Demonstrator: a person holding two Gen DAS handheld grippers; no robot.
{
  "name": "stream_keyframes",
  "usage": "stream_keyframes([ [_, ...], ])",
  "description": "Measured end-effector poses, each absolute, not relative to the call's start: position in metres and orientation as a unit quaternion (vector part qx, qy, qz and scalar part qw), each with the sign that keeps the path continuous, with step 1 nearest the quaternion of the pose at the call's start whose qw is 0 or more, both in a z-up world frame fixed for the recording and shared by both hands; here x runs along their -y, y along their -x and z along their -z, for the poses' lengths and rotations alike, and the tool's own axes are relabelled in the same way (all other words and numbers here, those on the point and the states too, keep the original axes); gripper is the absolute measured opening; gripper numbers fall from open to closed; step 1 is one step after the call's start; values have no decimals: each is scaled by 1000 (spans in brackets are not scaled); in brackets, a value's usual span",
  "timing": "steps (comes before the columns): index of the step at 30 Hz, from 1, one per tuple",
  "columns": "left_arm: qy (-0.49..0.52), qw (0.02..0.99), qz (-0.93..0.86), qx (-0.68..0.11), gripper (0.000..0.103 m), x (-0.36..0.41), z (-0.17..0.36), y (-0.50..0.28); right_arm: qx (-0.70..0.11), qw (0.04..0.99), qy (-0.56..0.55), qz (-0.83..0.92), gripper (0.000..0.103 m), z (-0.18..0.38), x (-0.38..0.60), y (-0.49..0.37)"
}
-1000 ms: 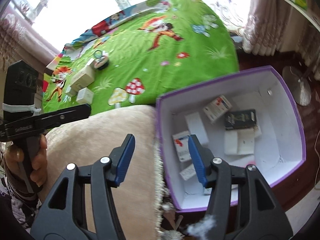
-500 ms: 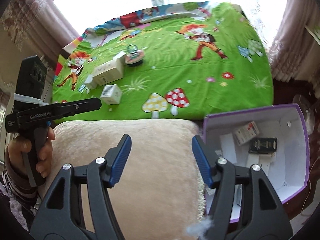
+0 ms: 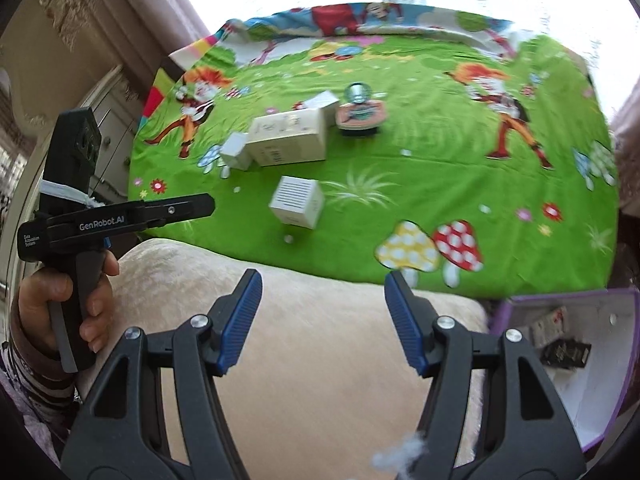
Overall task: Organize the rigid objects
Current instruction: 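Move both open tools back toward the remaining boxes on the bedspread, then grasp the small white cube box with the left tool while the right tool grasps the printed white box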
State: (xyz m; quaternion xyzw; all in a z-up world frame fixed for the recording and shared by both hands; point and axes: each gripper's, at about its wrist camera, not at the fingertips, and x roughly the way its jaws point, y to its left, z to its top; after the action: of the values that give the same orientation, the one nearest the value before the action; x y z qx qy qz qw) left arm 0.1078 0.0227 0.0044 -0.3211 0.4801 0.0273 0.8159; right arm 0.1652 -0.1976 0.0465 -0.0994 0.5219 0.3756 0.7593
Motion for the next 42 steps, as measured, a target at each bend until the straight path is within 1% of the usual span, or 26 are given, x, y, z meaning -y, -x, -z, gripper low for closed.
stream_keyframes([
  [6, 312, 808, -66, -495, 60, -47, 6, -113, -537, 738, 116, -391, 68, -31, 157, -171],
  [9, 288, 803, -73, -516, 60, -53, 12, -124, -552, 727, 112, -392, 68, -22, 140, -178],
  [17, 226, 802, -99, -543, 60, -73, 29, -157, -581, 710, 121, -379, 68, 8, 99, -194],
  [26, 159, 804, -106, -564, 60, -78, 45, -187, -595, 704, 136, -365, 68, 31, 71, -208],
  [35, 128, 809, -109, -563, 60, -80, 58, -202, -598, 706, 155, -347, 68, 53, 59, -222],
  [36, 127, 810, -109, -562, 58, -81, 59, -202, -601, 704, 154, -345, 68, 56, 58, -224],
  [37, 127, 811, -109, -560, 55, -81, 60, -202, -602, 704, 153, -345, 67, 58, 57, -225],
  [38, 128, 811, -109, -560, 43, -82, 60, -202, -604, 703, 153, -343, 67, 60, 57, -226],
  [39, 130, 810, -109, -561, 42, -82, 61, -202, -604, 704, 153, -341, 67, 61, 57, -227],
  [41, 135, 812, -108, -557, 42, -83, 60, -201, -601, 707, 152, -339, 54, 60, 59, -227],
  [42, 138, 813, -108, -555, 42, -84, 59, -199, -600, 708, 152, -340, 54, 60, 60, -227],
])
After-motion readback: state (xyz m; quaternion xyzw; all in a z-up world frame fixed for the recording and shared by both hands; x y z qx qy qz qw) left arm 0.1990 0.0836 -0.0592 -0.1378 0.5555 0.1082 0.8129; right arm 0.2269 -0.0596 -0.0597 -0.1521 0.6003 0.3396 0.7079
